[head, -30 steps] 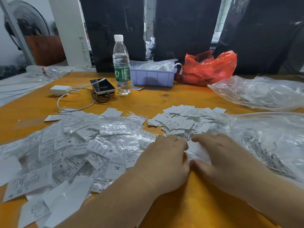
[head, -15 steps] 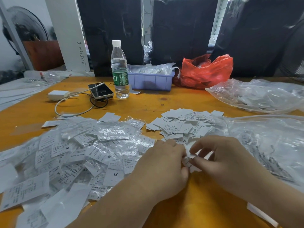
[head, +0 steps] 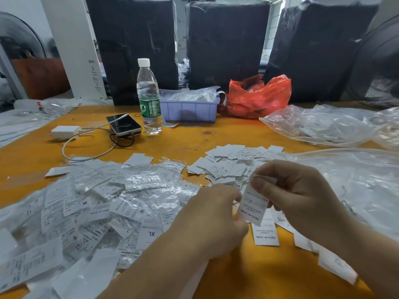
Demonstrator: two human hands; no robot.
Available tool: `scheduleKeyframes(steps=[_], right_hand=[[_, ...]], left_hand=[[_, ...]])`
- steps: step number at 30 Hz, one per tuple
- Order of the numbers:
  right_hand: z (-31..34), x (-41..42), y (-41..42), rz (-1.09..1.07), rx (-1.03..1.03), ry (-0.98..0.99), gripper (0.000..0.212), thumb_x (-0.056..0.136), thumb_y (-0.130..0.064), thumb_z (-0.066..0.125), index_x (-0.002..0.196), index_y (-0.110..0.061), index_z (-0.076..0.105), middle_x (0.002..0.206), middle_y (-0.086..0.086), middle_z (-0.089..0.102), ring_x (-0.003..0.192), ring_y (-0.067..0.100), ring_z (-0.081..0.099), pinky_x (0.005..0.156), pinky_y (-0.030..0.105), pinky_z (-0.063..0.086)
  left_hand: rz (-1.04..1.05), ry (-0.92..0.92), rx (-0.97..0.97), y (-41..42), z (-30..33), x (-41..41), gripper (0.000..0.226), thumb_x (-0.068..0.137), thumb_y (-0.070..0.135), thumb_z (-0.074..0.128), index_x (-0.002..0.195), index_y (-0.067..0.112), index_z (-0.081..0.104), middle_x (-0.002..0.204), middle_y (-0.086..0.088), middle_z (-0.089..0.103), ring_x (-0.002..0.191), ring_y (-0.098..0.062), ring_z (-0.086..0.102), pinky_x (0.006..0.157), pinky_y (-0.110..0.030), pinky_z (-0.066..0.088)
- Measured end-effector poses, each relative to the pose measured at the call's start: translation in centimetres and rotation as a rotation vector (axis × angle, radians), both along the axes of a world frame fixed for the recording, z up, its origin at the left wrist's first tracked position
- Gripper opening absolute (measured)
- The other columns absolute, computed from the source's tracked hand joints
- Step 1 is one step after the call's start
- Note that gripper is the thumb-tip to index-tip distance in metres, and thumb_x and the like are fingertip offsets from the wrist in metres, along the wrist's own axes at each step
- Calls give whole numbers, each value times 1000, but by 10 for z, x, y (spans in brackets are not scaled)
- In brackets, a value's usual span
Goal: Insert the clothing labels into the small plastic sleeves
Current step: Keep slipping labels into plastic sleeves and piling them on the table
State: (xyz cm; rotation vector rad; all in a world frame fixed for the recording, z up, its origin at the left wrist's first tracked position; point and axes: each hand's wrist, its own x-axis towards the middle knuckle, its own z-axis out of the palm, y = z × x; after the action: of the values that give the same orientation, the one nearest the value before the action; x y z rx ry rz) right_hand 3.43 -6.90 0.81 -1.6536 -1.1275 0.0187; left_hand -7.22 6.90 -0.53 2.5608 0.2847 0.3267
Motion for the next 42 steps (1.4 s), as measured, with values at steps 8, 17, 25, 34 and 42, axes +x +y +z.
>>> scheduleKeyframes(steps=[8,17,25,34,42], right_hand=[[-2,1,0,-25,4,27,14,87,-10,68,78,-21,72,68,3,66,53,10,56,48,20,45],[11,10,-9,8,-5,65,9,88,-1,65,92,-8,69,70,12,68,55,17,59,53,23,51],[16,32,-32,-271,-262,-372,4,87,-16,69,88,-17,72,61,-3,64,54,13,59,52,35,51],[8,46,-34,-659,-892,-270,26,97,-19,43,77,-9,56,78,7,60,72,25,59,60,32,43],[23,38,-44,-704,-1012,-294,15,95,-19,37,104,-20,49,96,0,42,93,24,39,75,36,39]], left_hand=[[21,-164,-737,-2,16,6,33,85,37,44,71,20,67,67,5,70,58,-7,62,54,-25,46],[-4,-201,-639,-8,5,6,20,91,22,62,72,27,64,62,8,60,54,-8,50,58,-32,43],[5,-172,-575,-8,3,6,21,91,28,64,76,13,63,65,-6,61,49,-10,44,55,-31,39],[-93,-118,-552,-21,-2,4,32,89,49,62,74,21,60,73,-12,59,62,-22,51,63,-45,48],[-77,-89,-415,-24,-5,5,35,86,50,64,79,17,59,71,-7,58,58,-7,47,51,-14,31]])
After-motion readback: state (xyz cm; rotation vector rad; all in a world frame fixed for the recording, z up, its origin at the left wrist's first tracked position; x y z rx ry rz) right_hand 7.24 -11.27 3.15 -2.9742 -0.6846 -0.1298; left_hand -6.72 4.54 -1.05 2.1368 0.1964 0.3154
